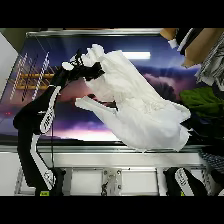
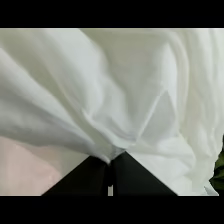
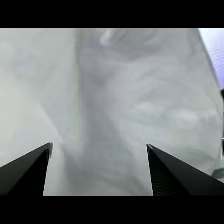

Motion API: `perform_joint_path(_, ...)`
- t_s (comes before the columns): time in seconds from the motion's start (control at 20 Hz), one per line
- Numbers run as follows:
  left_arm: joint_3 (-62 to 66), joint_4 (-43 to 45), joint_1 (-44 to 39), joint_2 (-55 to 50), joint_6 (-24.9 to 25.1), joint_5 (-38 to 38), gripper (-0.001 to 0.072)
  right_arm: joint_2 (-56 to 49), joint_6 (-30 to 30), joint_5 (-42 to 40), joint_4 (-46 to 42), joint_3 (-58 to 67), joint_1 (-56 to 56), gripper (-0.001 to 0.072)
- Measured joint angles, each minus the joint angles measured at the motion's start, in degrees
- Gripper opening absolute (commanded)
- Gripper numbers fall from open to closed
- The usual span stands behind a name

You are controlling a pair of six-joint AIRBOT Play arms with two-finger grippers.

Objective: Fold the clothes and pants, and hang the long-sleeved shirts on hangers.

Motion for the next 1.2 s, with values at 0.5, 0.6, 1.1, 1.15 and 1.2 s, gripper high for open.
perform_joint_path(0.5,0.2,9.3,4.0,12.0,1.8,1.1,0.0028,-4.7,-4.9,-10.6,5.4,-0.4,27.8,0.0015)
perform_joint_path(0.6,0.2,13.4,5.0,14.7,2.0,0.0,0.0639,-4.8,-4.5,-13.8,8.0,3.2,34.2,0.0021)
perform_joint_path(1.1,-20.6,27.0,8.3,30.1,-2.8,-15.1,0.061,-5.1,2.6,-15.7,2.2,15.4,33.6,0.0611)
perform_joint_path(1.15,-25.2,27.6,8.3,32.1,-3.3,-15.6,0.0611,-5.3,3.4,-14.1,0.0,15.5,30.8,0.0612)
perform_joint_path(1.2,-30.0,28.1,8.3,34.2,-3.7,-16.0,0.0611,-5.4,3.8,-12.8,-1.6,15.5,28.0,0.0611)
